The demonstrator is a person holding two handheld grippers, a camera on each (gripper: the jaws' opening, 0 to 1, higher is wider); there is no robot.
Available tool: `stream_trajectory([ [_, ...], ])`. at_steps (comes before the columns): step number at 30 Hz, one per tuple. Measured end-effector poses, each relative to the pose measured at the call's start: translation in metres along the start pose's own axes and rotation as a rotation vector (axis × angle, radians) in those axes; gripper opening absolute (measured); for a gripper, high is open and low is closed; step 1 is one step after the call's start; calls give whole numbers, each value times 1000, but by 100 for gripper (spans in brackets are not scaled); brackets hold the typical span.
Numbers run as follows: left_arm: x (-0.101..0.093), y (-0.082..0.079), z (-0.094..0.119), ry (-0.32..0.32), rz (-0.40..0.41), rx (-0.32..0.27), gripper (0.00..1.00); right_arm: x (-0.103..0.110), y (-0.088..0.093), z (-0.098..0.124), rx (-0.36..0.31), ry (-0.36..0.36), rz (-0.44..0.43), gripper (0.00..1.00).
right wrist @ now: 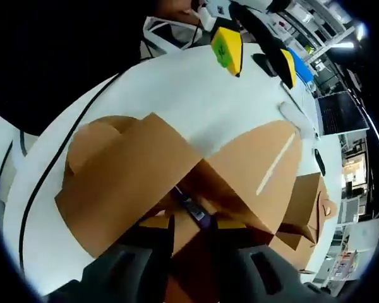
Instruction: Pick up one paper box from the group, open the paper box, and remove the item inside
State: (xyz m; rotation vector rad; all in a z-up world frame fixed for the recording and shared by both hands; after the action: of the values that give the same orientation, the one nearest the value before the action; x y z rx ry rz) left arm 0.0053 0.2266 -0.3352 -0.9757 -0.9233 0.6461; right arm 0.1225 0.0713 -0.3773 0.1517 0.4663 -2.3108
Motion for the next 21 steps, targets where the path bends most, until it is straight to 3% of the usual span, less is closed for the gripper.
stream_trajectory([
  [13,-4,15,-7,12,2,58,44,0,4,-17,-45,-52,105,21],
  [16,-4,19,-10,14,15,69,44,5,6,-18,-33,-101,96,13],
  [21,-4,19,-15,20,31,69,44,1,7,-19,-41,-127,60,13],
])
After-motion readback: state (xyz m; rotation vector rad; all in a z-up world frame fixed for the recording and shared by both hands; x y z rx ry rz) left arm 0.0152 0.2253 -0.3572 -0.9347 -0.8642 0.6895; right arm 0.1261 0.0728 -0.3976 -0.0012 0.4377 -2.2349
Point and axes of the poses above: the point that each gripper's makers call its tool centre point, and the gripper's own axes: z roughly backward along the fingers, x roughly to its left, y roughly out of its underside, the point moved 6 cm from there along z, roughly backward along the fingers, and after that the axes turned 12 degrees about -z, right-handed, at the moved point
